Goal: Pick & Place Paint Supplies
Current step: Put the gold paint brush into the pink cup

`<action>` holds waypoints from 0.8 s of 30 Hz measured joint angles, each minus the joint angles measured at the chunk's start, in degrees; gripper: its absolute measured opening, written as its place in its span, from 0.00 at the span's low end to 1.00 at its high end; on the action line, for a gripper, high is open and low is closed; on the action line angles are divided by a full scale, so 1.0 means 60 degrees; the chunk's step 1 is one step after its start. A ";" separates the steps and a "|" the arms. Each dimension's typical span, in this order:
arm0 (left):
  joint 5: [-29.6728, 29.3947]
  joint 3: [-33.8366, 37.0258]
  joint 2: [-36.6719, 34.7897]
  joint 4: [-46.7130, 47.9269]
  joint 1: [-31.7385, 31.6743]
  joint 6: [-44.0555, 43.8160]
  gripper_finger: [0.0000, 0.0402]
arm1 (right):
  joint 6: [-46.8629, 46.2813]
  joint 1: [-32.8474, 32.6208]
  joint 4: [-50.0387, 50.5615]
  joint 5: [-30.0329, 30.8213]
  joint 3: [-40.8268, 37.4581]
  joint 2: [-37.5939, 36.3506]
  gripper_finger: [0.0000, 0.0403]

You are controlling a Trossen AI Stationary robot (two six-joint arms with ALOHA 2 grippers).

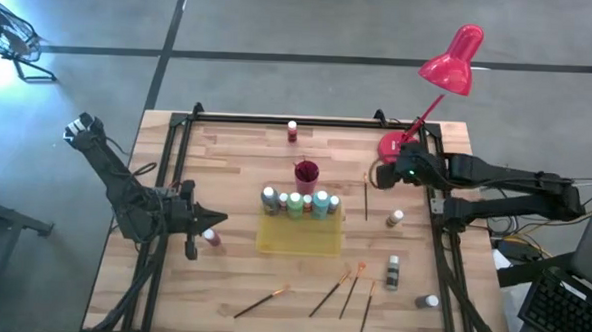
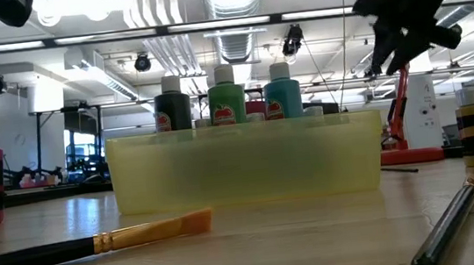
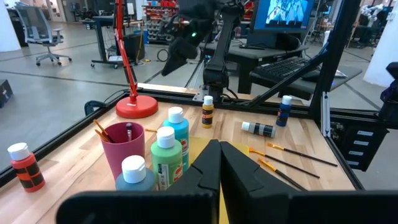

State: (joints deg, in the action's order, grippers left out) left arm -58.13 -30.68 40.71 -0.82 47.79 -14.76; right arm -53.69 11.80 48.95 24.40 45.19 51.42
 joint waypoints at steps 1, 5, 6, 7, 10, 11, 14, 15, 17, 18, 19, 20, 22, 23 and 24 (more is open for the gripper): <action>0.0000 0.0000 0.0000 0.0000 0.0000 0.0000 0.01 | -0.0004 0.0196 0.0002 -0.0103 0.0000 0.0208 0.41; 0.0000 0.0000 0.0000 0.0001 0.0000 0.0000 0.01 | 0.0053 0.1040 -0.0014 -0.0390 0.0000 0.0961 0.46; 0.0000 0.0000 0.0000 0.0002 0.0000 0.0000 0.01 | 0.0164 0.1237 -0.0049 -0.0578 0.0000 0.1115 0.47; 0.0000 0.0000 0.0000 0.0000 0.0000 0.0000 0.01 | 0.0298 0.1441 -0.0140 -0.0814 0.0000 0.1282 0.47; 0.0000 0.0004 0.0000 -0.0026 -0.0011 -0.0062 0.01 | 0.0713 0.1964 -0.0517 -0.1523 -0.0011 0.1740 0.49; 0.0000 0.0004 -0.0004 -0.0025 -0.0008 -0.0048 0.01 | 0.0858 0.2099 -0.0636 -0.1661 -0.0011 0.1897 0.49; -0.0008 0.0004 -0.0007 0.0088 -0.0008 0.0460 0.01 | 0.1160 0.2442 -0.0948 -0.1881 -0.0015 0.2373 0.47; -0.0099 0.0004 -0.0007 0.0132 -0.0007 0.0526 0.01 | 0.1220 0.2525 -0.1020 -0.1955 -0.0015 0.2530 0.47; -0.0572 0.0004 -0.0007 0.0169 -0.0007 0.0619 0.01 | 0.1247 0.2662 -0.1103 -0.2075 -0.0015 0.2850 0.45; -0.0965 0.0004 -0.0007 0.0233 -0.0007 0.0630 0.01 | 0.1269 0.2711 -0.1130 -0.2123 -0.0015 0.3007 0.45; -0.1430 0.0005 -0.0007 0.0314 -0.0007 0.0626 0.01 | 0.1283 0.2743 -0.1187 -0.2139 -0.0015 0.3154 0.44; -0.1825 0.0007 -0.0007 0.0348 -0.0007 0.0600 0.01 | 0.1298 0.2746 -0.1285 -0.2152 -0.0015 0.3299 0.43; -0.2276 0.0007 -0.0007 0.0368 -0.0011 0.0546 0.01 | 0.1304 0.2742 -0.1410 -0.2173 -0.0015 0.3572 0.42; -0.2322 0.0007 -0.0007 0.0368 -0.0007 0.0546 0.01 | 0.1307 0.2742 -0.1463 -0.2193 -0.0015 0.3693 0.42; -0.2324 0.0007 -0.0007 0.0368 -0.0007 0.0546 0.01 | 0.1308 0.2742 -0.1535 -0.2237 -0.0015 0.3806 0.41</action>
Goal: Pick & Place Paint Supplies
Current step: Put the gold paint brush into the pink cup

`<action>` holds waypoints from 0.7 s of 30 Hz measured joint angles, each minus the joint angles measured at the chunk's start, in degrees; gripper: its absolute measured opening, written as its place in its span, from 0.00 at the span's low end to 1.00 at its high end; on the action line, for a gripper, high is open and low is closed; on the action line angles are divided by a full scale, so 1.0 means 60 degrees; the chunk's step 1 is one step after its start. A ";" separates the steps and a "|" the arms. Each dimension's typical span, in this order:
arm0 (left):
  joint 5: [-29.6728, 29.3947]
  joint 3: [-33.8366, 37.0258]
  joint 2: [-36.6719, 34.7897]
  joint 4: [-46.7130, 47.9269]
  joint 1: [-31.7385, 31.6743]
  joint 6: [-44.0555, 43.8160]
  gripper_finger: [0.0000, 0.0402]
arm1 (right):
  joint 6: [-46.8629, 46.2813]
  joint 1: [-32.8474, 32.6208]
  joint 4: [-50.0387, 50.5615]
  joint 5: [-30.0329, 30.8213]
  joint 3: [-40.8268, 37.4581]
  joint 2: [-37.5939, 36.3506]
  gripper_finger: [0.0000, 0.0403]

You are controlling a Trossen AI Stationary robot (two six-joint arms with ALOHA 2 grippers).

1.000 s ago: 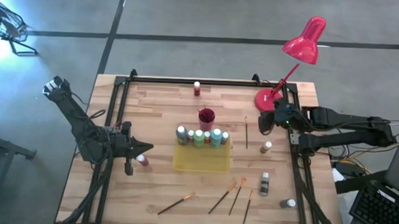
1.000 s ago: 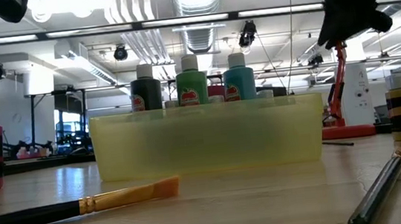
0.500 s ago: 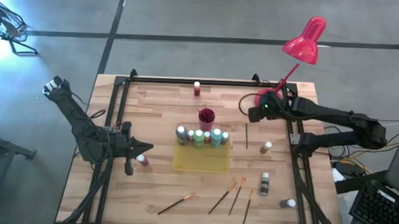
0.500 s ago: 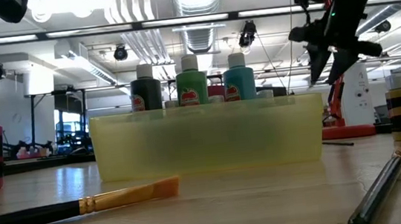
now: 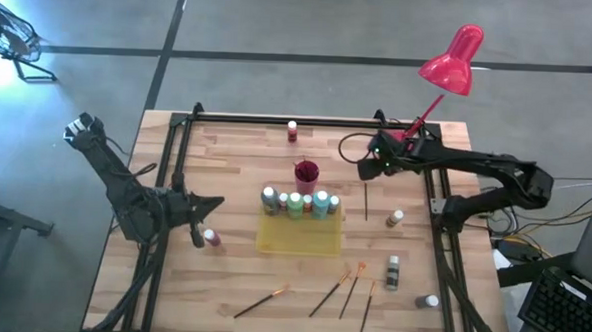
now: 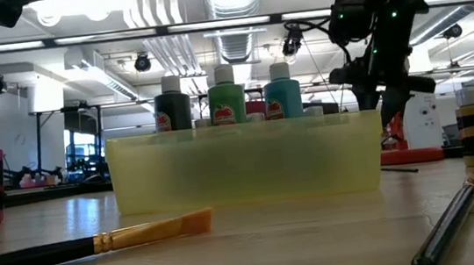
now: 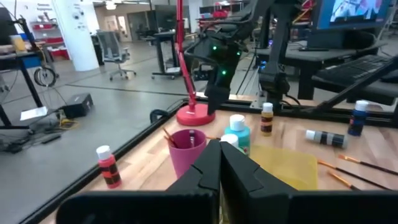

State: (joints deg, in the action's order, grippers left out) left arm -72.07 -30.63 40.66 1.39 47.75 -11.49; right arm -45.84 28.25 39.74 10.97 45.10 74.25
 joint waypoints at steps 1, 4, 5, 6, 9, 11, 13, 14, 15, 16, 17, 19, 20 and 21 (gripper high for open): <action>0.0006 0.0000 0.0000 0.0004 0.0000 0.0000 0.01 | 0.0002 0.0003 -0.0065 -0.0062 0.0000 0.0114 0.41; 0.0017 0.0000 0.0000 0.0000 0.0000 0.0000 0.01 | 0.0114 0.0029 -0.0306 -0.0181 0.0000 0.0417 0.40; 0.0023 0.0000 0.0004 0.0000 0.0000 -0.0001 0.01 | 0.0161 0.0033 -0.0416 -0.0200 0.0000 0.0509 0.40; 0.0023 0.0000 0.0004 0.0000 0.0000 -0.0004 0.01 | 0.0207 0.0046 -0.0478 -0.0222 0.0000 0.0602 0.40; 0.0027 0.0000 0.0004 -0.0004 0.0000 -0.0004 0.01 | 0.0320 0.0083 -0.0694 -0.0369 0.0000 0.0919 0.41; 0.0029 0.0000 0.0004 -0.0006 0.0000 -0.0007 0.01 | 0.0352 0.0135 -0.0789 -0.0447 0.0000 0.1120 0.42; 0.0035 0.0000 0.0004 -0.0007 0.0000 -0.0007 0.01 | 0.0357 0.0224 -0.0809 -0.0452 0.0000 0.1300 0.44; 0.0036 0.0000 0.0004 -0.0007 0.0000 -0.0007 0.01 | 0.0361 0.0271 -0.0806 -0.0454 0.0000 0.1376 0.44; 0.0036 0.0000 0.0004 -0.0011 0.0000 -0.0007 0.01 | 0.0356 0.0319 -0.0828 -0.0467 0.0000 0.1429 0.45; 0.0042 0.0000 0.0004 -0.0007 0.0000 -0.0007 0.01 | 0.0353 0.0368 -0.0852 -0.0546 0.0000 0.1476 0.46; 0.0051 0.0000 0.0004 -0.0008 0.0000 -0.0009 0.01 | 0.0353 0.0394 -0.0921 -0.0614 0.0000 0.1530 0.46; 0.0058 0.0000 0.0004 -0.0011 0.0000 -0.0009 0.01 | 0.0353 0.0412 -0.1152 -0.0726 0.0000 0.1635 0.46; 0.0058 0.0000 0.0004 -0.0011 0.0000 -0.0011 0.01 | 0.0353 0.0409 -0.1235 -0.0779 0.0000 0.1692 0.46; 0.0058 0.0000 0.0004 -0.0015 0.0000 -0.0011 0.01 | 0.0365 0.0408 -0.1353 -0.0838 -0.0002 0.1759 0.46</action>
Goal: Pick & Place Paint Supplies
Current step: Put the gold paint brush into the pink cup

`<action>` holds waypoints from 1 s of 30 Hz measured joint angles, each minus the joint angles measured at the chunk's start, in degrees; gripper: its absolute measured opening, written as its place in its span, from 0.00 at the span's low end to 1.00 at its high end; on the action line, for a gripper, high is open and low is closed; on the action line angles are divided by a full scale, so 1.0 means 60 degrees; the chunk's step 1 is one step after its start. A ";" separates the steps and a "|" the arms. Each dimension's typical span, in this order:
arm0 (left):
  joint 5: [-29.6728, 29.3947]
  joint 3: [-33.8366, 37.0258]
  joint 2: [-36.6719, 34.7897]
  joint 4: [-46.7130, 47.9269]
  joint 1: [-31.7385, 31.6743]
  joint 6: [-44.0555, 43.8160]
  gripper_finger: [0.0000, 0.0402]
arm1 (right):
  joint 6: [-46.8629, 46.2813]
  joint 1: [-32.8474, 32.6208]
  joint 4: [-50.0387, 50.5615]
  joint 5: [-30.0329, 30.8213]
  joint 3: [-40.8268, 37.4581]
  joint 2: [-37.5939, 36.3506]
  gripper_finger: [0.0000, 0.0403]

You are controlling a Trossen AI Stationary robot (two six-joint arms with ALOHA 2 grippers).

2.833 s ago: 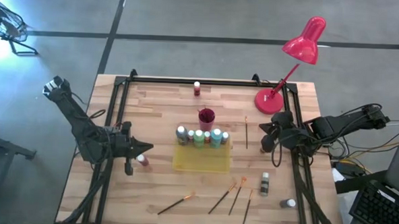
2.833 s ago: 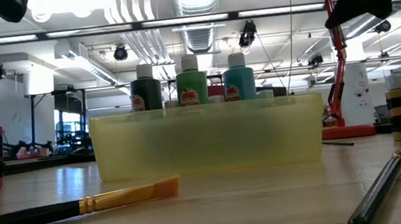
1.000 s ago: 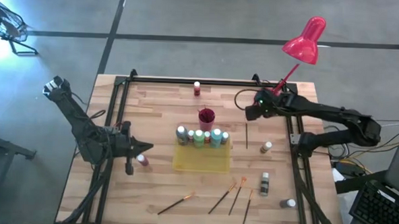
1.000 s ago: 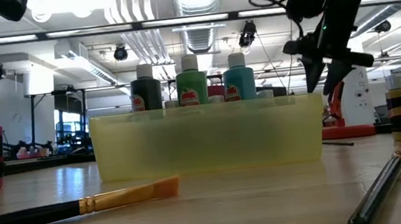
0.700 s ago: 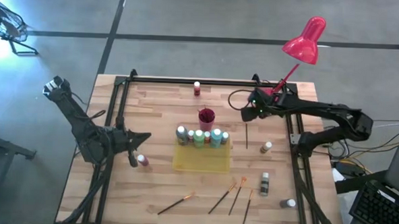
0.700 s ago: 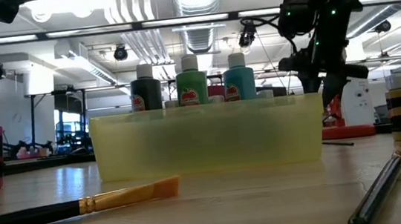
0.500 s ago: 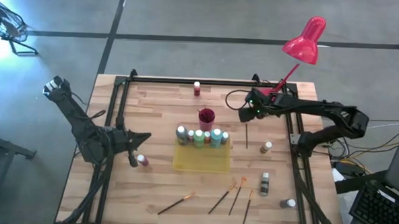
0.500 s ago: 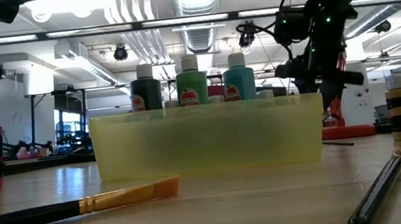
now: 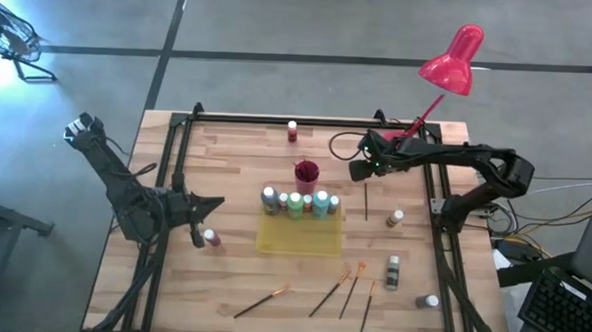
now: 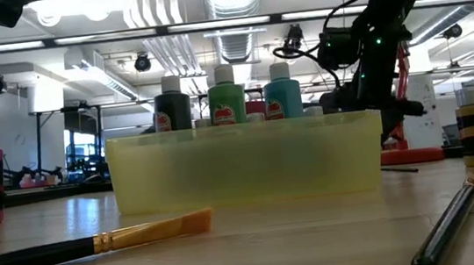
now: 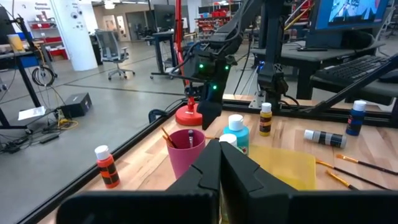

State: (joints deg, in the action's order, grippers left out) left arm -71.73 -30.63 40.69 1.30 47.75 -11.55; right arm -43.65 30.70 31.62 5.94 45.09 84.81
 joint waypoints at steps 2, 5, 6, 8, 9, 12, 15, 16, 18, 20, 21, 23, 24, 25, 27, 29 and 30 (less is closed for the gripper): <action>-0.0002 0.0000 0.0000 0.0001 0.0000 0.0000 0.01 | 0.0023 0.0000 -0.0165 -0.0034 0.0004 0.0153 0.45; -0.0003 0.0000 0.0000 0.0004 0.0000 0.0000 0.01 | 0.0025 0.0005 -0.0179 -0.0031 0.0050 0.0430 0.43; -0.0003 0.0000 0.0000 0.0004 0.0000 0.0000 0.01 | 0.0028 0.0011 -0.0160 -0.0031 0.0053 0.0512 0.42; -0.0003 0.0000 0.0000 0.0004 0.0000 0.0000 0.01 | 0.0028 0.0014 -0.0191 -0.0028 0.0053 0.0685 0.40; -0.0003 0.0000 0.0004 0.0004 0.0000 0.0000 0.01 | 0.0028 0.0015 -0.0194 -0.0021 0.0053 0.0768 0.39; -0.0003 0.0000 0.0004 0.0004 0.0000 0.0002 0.01 | 0.0028 0.0018 -0.0347 -0.0005 0.0053 0.1004 0.36; -0.0007 0.0000 0.0004 0.0004 0.0000 0.0000 0.01 | 0.0040 0.0018 -0.0570 -0.0004 0.0054 0.1236 0.34; -0.0007 0.0000 0.0004 0.0004 0.0000 0.0000 0.01 | 0.0054 0.0018 -0.0594 0.0013 0.0071 0.1302 0.33; -0.0009 0.0000 0.0004 0.0004 0.0000 0.0000 0.01 | 0.0065 0.0018 -0.0620 0.0044 0.0088 0.1419 0.32; -0.0010 0.0000 0.0004 0.0006 0.0000 0.0000 0.01 | 0.0068 0.0012 -0.0620 0.0071 0.0093 0.1514 0.30; -0.0010 0.0000 0.0004 0.0004 0.0000 0.0000 0.01 | 0.0068 0.0011 -0.0620 0.0077 0.0093 0.1548 0.30; -0.0011 0.0000 0.0004 0.0004 0.0000 0.0000 0.01 | 0.0068 0.0015 -0.0620 0.0078 0.0093 0.1573 0.28; -0.0014 0.0000 0.0004 0.0007 0.0004 0.0000 0.01 | 0.0068 0.0018 -0.0620 0.0079 0.0093 0.1572 0.27; -0.0014 0.0000 0.0004 0.0004 0.0004 0.0000 0.01 | 0.0069 0.0018 -0.0620 0.0078 0.0090 0.1560 0.26; -0.0017 0.0000 0.0004 0.0004 0.0004 0.0000 0.01 | 0.0097 0.0018 -0.0623 0.0079 0.0086 0.1524 0.24; -0.0017 0.0000 0.0004 0.0004 0.0004 0.0000 0.01 | 0.0104 0.0022 -0.0634 0.0076 0.0080 0.1484 0.21; -0.0017 0.0000 0.0004 0.0004 0.0004 0.0000 0.01 | 0.0117 0.0022 -0.0645 0.0075 0.0079 0.1466 0.19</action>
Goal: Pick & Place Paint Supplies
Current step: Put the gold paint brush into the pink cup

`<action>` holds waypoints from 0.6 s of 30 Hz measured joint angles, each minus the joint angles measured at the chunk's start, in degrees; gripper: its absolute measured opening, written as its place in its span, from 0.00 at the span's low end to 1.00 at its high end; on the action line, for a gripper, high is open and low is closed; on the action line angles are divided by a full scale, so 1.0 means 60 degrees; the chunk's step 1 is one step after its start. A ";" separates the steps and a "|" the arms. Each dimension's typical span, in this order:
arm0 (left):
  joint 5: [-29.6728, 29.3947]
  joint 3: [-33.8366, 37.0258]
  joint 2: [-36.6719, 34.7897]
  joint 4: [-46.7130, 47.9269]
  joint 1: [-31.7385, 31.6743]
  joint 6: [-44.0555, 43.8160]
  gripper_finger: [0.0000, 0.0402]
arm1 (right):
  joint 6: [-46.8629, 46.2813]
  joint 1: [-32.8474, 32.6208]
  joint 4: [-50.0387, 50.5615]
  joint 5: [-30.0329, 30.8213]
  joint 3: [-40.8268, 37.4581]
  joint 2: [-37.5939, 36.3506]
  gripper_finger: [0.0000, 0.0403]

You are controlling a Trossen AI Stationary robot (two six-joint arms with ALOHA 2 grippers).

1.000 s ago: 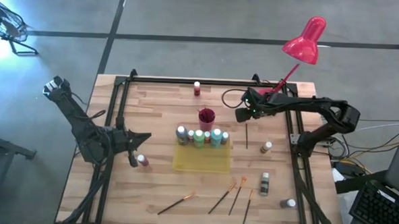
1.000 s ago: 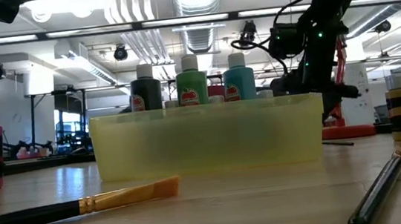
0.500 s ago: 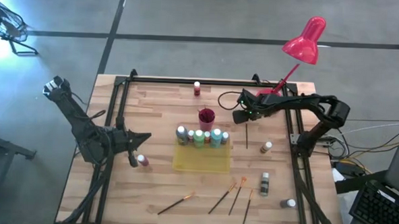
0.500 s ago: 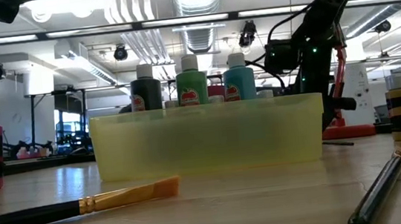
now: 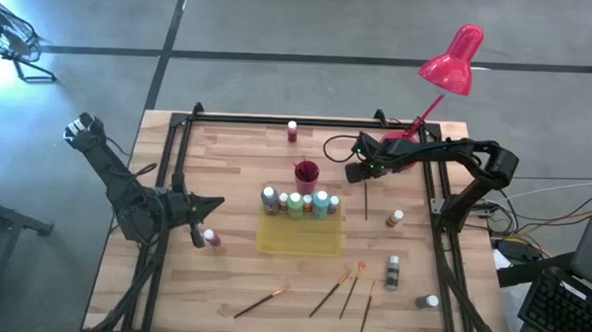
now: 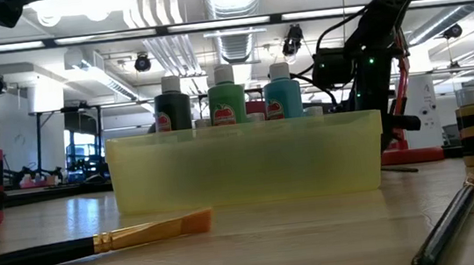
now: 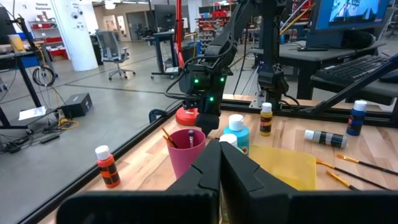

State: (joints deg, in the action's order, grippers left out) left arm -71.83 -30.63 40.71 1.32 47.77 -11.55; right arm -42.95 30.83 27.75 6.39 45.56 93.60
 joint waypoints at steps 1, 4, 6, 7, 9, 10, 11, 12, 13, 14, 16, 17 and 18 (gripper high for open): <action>-0.0003 0.0000 0.0000 0.0000 0.0000 0.0000 0.01 | 0.0015 0.0000 -0.0011 0.0000 -0.0005 -0.0009 0.17; -0.0004 0.0000 0.0000 0.0000 0.0000 0.0000 0.01 | 0.0020 0.0000 -0.0033 -0.0004 -0.0007 -0.0022 0.11; -0.0001 0.0000 0.0000 0.0000 0.0000 0.0000 0.01 | 0.0020 0.0000 -0.0061 -0.0011 -0.0007 -0.0022 0.06; -0.0003 0.0000 0.0000 0.0000 0.0000 0.0000 0.01 | 0.0020 0.0000 -0.0074 -0.0028 -0.0007 -0.0022 0.04; -0.0004 0.0000 0.0000 0.0000 0.0000 0.0000 0.01 | 0.0020 0.0000 -0.0082 -0.0058 -0.0007 -0.0018 0.03; 0.0000 0.0000 0.0000 0.0000 0.0000 0.0000 0.01 | 0.0020 0.0000 -0.0078 -0.0074 -0.0007 -0.0018 0.02; -0.0002 0.0000 0.0000 0.0000 0.0000 0.0000 0.01 | 0.0020 0.0000 -0.0072 -0.0080 -0.0007 -0.0018 0.02; -0.0002 0.0000 0.0000 0.0000 0.0000 0.0000 0.01 | 0.0025 0.0000 -0.0063 -0.0080 -0.0007 -0.0023 0.02; 0.0000 0.0000 0.0000 0.0000 0.0000 0.0000 0.01 | 0.0050 0.0000 -0.0054 -0.0080 -0.0007 -0.0031 0.02; -0.0001 0.0000 0.0000 0.0000 0.0000 0.0000 0.01 | 0.0083 0.0000 -0.0051 -0.0084 -0.0007 -0.0041 0.02; 0.0000 0.0000 0.0000 0.0003 0.0000 0.0000 0.01 | 0.0111 0.0000 -0.0030 -0.0087 -0.0018 -0.0091 0.02; 0.0000 0.0000 0.0000 0.0000 0.0000 0.0000 0.01 | 0.0137 0.0000 -0.0022 -0.0095 -0.0026 -0.0139 0.02; 0.0000 0.0000 0.0000 0.0000 0.0000 0.0000 0.01 | 0.0169 0.0000 0.0018 -0.0143 -0.0032 -0.0206 0.02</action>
State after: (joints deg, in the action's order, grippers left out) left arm -71.83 -30.63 40.71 1.32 47.77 -11.55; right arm -41.93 30.83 27.86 5.53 45.37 92.36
